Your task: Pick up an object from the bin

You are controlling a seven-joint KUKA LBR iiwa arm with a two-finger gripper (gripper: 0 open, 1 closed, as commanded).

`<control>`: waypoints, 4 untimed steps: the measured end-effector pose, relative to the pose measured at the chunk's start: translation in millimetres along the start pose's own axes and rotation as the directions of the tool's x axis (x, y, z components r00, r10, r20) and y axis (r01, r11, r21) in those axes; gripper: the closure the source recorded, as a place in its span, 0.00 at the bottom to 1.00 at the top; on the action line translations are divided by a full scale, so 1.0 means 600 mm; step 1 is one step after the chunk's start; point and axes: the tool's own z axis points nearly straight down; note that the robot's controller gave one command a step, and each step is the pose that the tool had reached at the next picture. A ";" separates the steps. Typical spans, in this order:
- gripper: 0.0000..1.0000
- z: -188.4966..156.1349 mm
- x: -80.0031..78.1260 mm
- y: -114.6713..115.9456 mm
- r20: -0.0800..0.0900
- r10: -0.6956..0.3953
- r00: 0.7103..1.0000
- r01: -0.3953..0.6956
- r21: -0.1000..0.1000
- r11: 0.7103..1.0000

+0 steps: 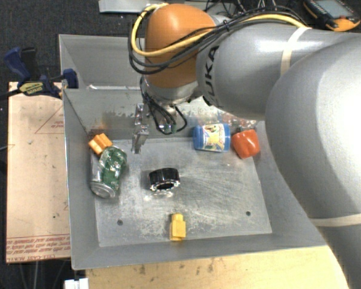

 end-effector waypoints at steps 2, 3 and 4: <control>1.00 0.013 0.027 0.090 0.003 0.014 1.000 -0.014 -0.001 1.000; 0.00 -0.017 0.006 0.096 0.008 0.003 1.000 -0.003 -0.002 1.000; 0.00 -0.016 0.007 0.096 0.006 0.003 1.000 -0.003 -0.002 1.000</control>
Offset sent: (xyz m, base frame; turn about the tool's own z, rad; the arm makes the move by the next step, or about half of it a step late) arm -0.0204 0.0555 -0.0098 0.0167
